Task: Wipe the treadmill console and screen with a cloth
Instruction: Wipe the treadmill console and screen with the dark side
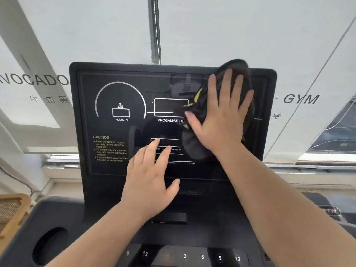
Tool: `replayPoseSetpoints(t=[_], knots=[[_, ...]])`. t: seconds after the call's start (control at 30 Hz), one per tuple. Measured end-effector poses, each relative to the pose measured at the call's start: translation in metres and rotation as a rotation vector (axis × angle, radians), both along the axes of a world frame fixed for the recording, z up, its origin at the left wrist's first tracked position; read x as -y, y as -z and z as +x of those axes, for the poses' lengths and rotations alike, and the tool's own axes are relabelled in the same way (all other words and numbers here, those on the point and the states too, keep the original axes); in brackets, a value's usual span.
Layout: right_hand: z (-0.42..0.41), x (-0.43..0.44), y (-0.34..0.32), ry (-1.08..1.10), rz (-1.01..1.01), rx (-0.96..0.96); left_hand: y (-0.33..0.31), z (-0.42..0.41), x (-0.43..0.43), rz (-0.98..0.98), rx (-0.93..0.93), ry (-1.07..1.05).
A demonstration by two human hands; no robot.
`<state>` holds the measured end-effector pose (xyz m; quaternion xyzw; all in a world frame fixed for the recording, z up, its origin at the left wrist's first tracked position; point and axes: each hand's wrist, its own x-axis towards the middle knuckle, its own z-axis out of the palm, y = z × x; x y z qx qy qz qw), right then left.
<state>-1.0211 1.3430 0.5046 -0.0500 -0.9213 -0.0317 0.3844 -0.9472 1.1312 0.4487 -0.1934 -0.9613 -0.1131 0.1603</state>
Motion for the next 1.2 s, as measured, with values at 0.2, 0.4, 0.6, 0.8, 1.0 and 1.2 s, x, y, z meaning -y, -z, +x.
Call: replayPoseSetpoints(t=[0.2, 0.4, 0.6, 0.8, 1.0, 1.2], knots=[[0.009, -0.051, 0.008, -0.447, 0.518, 0.085, 0.005, -0.002, -0.003, -0.075, 0.008, -0.013], [0.01, -0.078, -0.013, -0.096, 0.107, -0.005, 0.006, -0.002, -0.002, -0.063, 0.003, -0.013], [0.047, -0.048, 0.061, -0.164, 0.193, 0.092, 0.008, -0.004, -0.002, -0.025, -0.009, -0.013], [0.07, -0.078, 0.096, -0.454, 0.587, 0.172, 0.009, -0.003, -0.002, -0.025, -0.014, -0.013], [0.021, -0.11, -0.001, -0.345, 0.497, 0.092, 0.01, -0.004, -0.002, -0.018, -0.017, -0.007], [0.033, -0.08, 0.022, -0.151, 0.21, 0.054, 0.012, -0.004, -0.002, -0.029, -0.012, -0.015]])
